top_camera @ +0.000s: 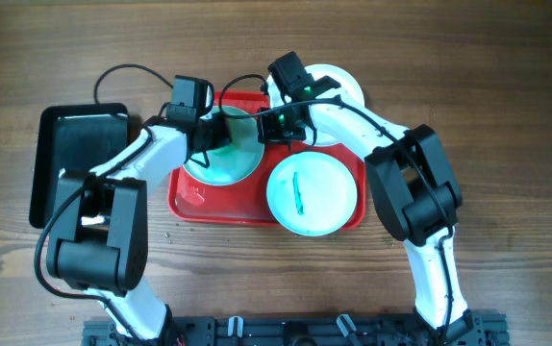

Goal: Clean dirty plates on tray and stack at the side
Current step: 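Scrub the tilted plate with the sponge in the left gripper, then lift the cleaned plate with the right gripper and set it right of the tray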

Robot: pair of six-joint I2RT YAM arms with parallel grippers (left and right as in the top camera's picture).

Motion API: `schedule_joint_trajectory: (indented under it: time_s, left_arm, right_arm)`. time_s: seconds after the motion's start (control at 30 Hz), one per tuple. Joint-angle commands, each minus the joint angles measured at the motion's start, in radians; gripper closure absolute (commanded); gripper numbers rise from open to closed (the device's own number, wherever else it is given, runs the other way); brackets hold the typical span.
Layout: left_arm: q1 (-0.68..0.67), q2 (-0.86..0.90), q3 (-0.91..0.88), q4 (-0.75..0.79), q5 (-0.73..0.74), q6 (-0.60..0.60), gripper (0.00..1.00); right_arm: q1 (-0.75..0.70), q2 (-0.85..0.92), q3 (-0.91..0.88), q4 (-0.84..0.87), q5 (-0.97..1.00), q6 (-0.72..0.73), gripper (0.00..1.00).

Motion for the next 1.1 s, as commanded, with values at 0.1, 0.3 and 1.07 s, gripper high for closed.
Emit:
schedule_joint_trajectory:
  time_s: [0.1, 0.3, 1.07]
  left_arm:
    - [0.003, 0.013, -0.004, -0.308, -0.135, -0.245, 0.96]
    - [0.003, 0.013, -0.004, -0.301, 0.600, 0.150, 0.96]
    - [0.230, -0.301, 0.489, -0.866, -0.256, -0.041, 0.96]
  right_arm:
    - [0.011, 0.035, 0.013, 0.005, -0.042, -0.006, 0.96]
    - [0.011, 0.035, 0.013, 0.003, -0.042, -0.003, 0.96]
    - [0.021, -0.063, 0.040, -0.125, 0.179, -0.066, 0.96]
